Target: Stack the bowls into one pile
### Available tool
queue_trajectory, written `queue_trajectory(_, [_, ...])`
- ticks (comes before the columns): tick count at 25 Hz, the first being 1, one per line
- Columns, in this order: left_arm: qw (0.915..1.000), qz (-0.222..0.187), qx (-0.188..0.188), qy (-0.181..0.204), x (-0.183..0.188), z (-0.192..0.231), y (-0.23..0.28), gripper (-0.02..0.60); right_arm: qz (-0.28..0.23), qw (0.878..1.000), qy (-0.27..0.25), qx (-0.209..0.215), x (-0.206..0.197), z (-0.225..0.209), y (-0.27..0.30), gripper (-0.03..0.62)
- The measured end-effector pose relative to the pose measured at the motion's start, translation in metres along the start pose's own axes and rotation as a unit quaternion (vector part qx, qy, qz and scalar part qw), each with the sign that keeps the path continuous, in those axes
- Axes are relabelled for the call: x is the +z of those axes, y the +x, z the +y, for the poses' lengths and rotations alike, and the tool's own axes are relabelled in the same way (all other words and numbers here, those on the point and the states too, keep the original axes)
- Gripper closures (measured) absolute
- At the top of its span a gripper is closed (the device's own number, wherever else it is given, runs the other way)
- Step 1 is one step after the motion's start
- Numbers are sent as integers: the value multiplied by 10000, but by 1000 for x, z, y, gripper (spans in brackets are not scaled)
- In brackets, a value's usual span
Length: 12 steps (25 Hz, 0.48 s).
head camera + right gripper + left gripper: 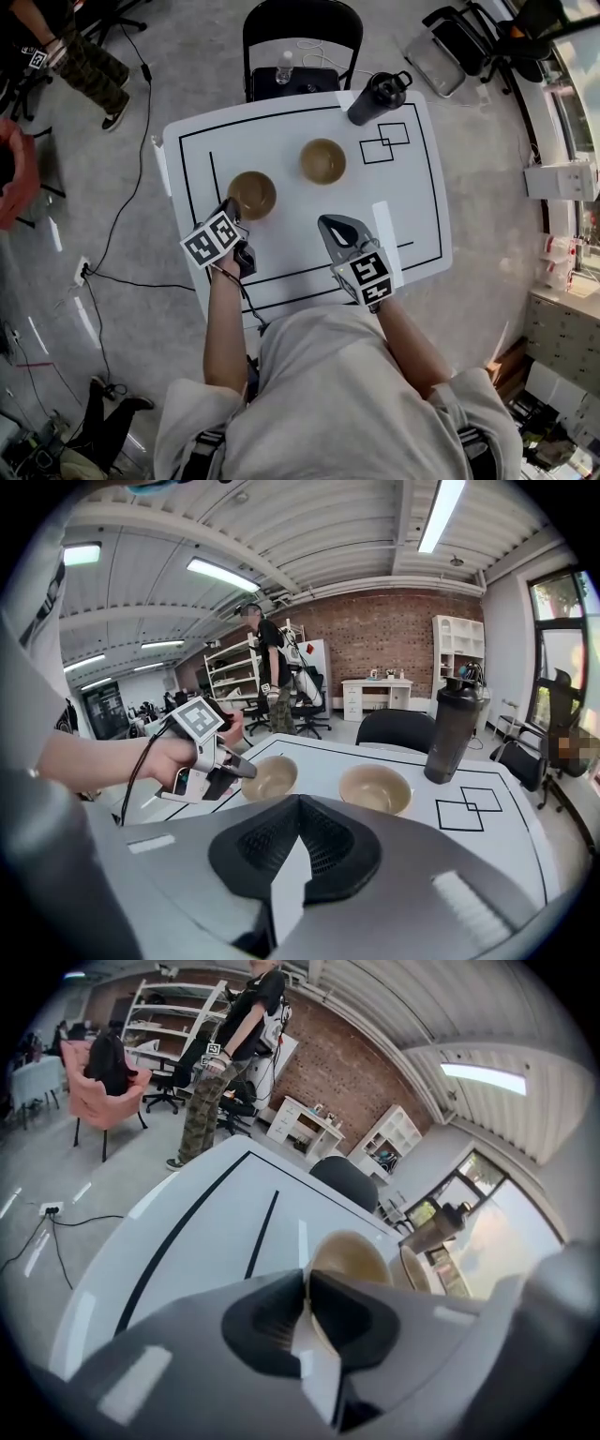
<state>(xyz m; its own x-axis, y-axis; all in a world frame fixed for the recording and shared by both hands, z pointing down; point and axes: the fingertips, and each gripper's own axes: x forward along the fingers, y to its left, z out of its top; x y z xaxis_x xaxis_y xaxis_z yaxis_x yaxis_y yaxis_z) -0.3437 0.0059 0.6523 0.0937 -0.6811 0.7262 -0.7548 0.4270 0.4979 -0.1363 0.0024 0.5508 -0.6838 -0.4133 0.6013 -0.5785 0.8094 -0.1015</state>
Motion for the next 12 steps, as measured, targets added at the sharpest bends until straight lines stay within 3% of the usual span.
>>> queue_trajectory(12, [9991,-102,-205,347,2,-23,-28,557,-215,9997,-77,-70,11,13,-8,594])
